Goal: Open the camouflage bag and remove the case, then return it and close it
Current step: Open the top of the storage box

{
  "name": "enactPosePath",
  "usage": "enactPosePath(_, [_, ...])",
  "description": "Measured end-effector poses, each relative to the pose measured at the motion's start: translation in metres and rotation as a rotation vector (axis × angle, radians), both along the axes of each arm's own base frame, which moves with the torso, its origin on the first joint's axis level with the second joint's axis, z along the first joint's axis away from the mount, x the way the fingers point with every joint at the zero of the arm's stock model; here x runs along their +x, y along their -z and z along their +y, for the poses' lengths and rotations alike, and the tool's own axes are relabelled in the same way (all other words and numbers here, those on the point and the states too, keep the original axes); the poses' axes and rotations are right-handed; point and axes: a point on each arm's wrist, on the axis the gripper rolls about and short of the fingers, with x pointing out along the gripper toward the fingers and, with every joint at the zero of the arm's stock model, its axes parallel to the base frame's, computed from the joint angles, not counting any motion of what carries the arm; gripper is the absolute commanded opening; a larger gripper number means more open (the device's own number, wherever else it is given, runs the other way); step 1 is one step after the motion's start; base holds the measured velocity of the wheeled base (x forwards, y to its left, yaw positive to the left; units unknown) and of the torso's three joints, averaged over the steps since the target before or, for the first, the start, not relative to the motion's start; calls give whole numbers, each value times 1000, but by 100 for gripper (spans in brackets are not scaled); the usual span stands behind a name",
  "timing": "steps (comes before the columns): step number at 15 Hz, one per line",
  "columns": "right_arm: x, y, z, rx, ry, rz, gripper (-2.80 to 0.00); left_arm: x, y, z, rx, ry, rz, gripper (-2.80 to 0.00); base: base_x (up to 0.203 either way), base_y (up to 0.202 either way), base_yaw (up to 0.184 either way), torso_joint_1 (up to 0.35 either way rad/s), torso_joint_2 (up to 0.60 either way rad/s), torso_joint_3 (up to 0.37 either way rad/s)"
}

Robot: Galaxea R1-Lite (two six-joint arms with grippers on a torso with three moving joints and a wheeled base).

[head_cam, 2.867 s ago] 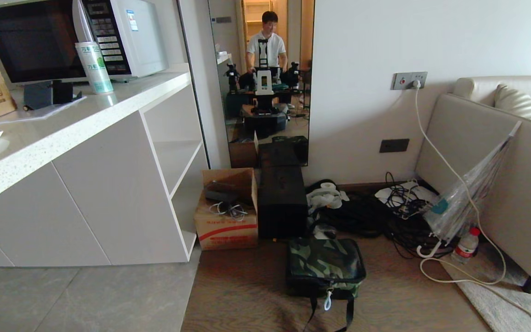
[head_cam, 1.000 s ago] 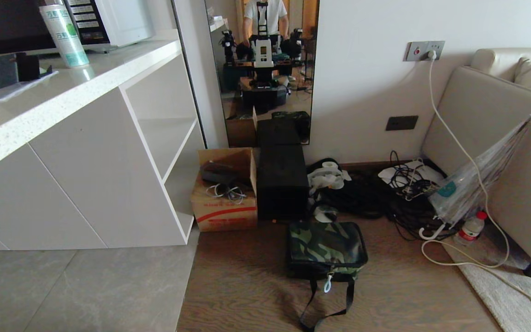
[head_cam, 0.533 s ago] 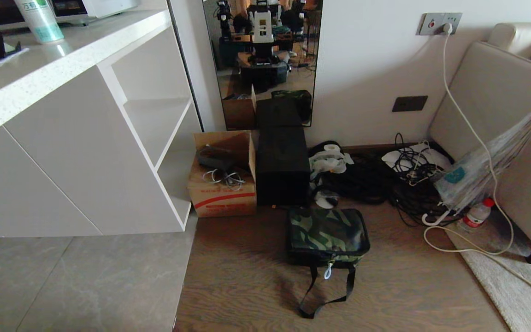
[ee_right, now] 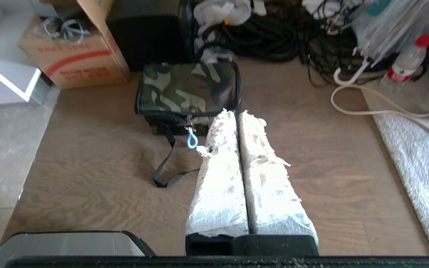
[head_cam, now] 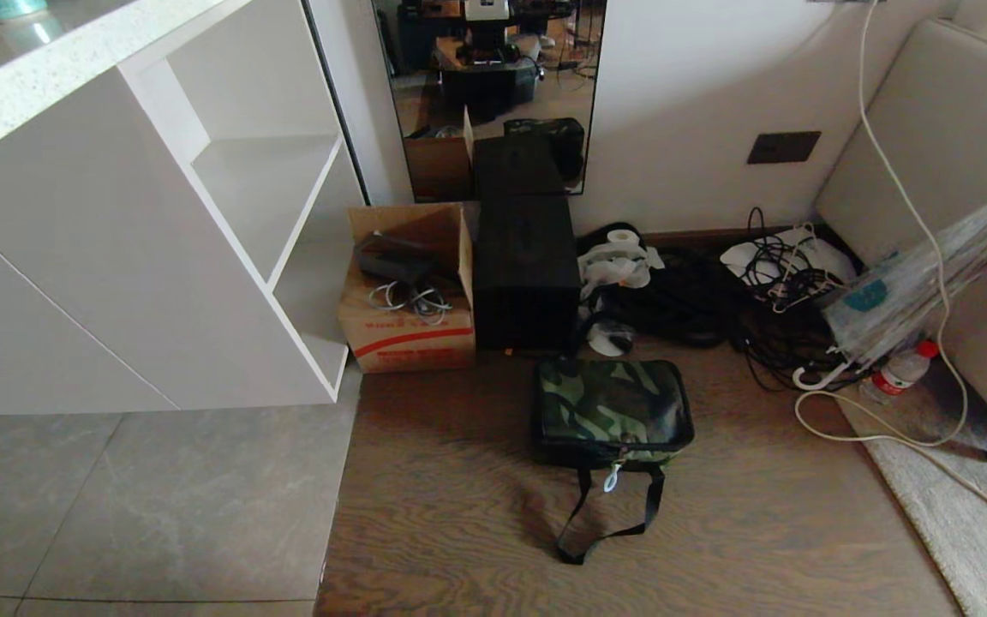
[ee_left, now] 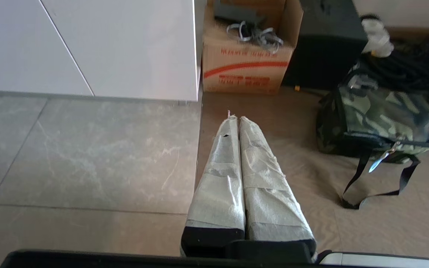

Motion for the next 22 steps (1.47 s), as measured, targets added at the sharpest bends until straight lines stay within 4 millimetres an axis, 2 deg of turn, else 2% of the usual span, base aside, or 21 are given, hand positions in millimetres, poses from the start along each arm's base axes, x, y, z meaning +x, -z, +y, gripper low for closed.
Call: enactPosePath(22, [0, 0, 0, 0, 0, 0, -280, 0, 0, 0, 1, 0, 0, -280, 0, 0, 0, 3, 3, -198])
